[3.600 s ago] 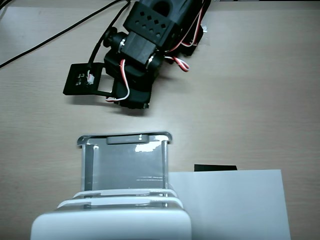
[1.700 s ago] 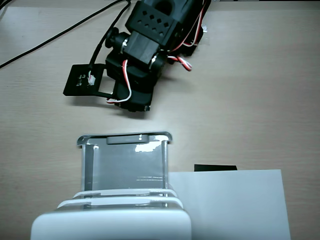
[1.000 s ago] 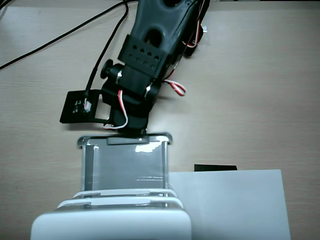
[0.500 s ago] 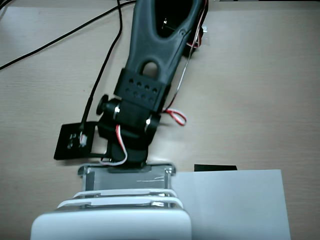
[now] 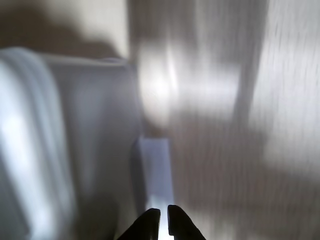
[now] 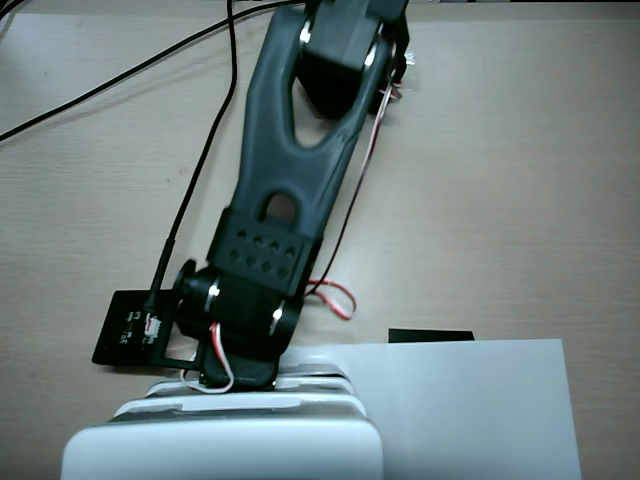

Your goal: Close drawer.

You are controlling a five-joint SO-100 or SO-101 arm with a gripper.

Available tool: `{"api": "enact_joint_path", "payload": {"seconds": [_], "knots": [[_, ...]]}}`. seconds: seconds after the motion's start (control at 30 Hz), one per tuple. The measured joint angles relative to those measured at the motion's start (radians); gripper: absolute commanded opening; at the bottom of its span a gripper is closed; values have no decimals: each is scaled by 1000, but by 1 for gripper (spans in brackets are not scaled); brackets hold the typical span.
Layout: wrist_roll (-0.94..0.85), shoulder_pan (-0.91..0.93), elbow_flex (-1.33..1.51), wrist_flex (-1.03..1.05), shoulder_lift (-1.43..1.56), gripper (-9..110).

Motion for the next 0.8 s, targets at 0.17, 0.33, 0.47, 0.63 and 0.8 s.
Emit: {"api": "enact_joint_path", "payload": {"seconds": [0.17, 0.33, 0.47, 0.63, 0.8], "knots": [[28, 5, -91, 51, -94, 0], [21, 15, -112, 101, -98, 0], [-14, 40, -110, 130, -28, 0], [-97, 41, 110, 115, 193, 0], [-106, 95, 313, 87, 348, 0]]}}
